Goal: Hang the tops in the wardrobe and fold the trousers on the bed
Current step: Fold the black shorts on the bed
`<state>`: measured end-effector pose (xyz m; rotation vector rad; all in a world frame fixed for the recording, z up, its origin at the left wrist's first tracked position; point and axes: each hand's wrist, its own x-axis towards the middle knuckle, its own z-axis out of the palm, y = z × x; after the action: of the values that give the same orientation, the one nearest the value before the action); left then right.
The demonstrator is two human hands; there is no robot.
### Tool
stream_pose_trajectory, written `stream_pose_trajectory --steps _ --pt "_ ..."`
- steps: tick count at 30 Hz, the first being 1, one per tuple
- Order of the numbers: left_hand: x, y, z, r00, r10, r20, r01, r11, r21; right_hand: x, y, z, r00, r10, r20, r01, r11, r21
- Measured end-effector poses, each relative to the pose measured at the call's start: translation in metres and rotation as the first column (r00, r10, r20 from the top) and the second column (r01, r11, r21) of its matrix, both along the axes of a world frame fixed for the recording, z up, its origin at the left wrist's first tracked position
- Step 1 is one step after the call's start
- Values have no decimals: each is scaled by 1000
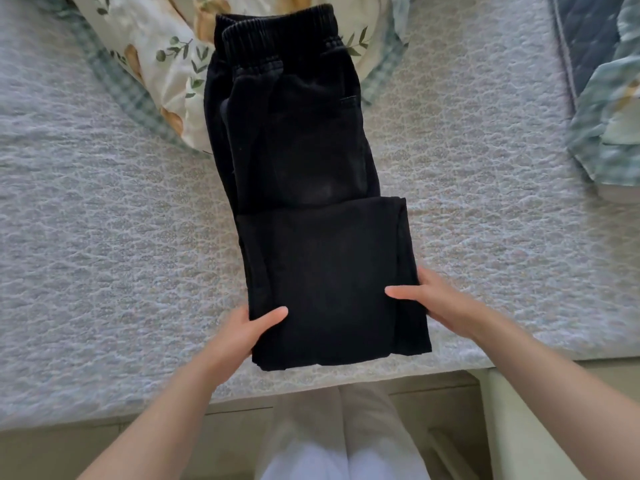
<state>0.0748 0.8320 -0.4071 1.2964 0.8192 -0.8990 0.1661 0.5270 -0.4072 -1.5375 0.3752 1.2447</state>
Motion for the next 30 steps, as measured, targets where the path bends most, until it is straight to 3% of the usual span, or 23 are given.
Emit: stream_pose_trajectory --steps 4,7,12,14,16,18,20,24,26,27,28,30 --pt "-21 -7 10 998 -14 -67 13 1000 -11 -26 -8 5 997 49 -52 -48 999 19" --pt "-34 -9 10 994 15 -107 -16 1000 -6 -46 -14 6 994 111 -14 -111 990 -84" --pt "-41 -16 -7 982 -127 -142 169 925 340 -68 -22 -13 955 295 -4 -285 920 -269" --pt "-30 -23 -7 968 -189 -166 249 817 520 -62 -21 -14 980 197 -16 -194 946 -259" --pt "-16 -32 -4 944 -306 -123 287 577 765 -51 -20 -11 999 53 -5 -53 963 -263" --pt "8 -46 3 878 -477 24 175 368 913 -37 -17 -8 1000 -16 25 22 963 -269" --pt "36 -64 5 786 -606 127 76 297 952 -26 -11 -5 996 -80 44 88 974 -207" --pt "80 -95 0 602 -793 89 -3 110 994 -23 3 2 984 -20 178 46 989 -144" --pt "99 -105 4 417 -907 63 110 120 987 -33 6 1 966 45 256 -6 989 -149" --pt "108 -110 5 345 -934 95 234 183 955 -38 7 1 955 73 287 -29 987 -156" --pt "117 -114 7 321 -936 147 392 273 879 -42 7 4 947 99 304 -52 986 -160" --pt "130 -115 15 361 -911 201 638 399 658 -45 4 7 945 111 307 -77 990 -119"
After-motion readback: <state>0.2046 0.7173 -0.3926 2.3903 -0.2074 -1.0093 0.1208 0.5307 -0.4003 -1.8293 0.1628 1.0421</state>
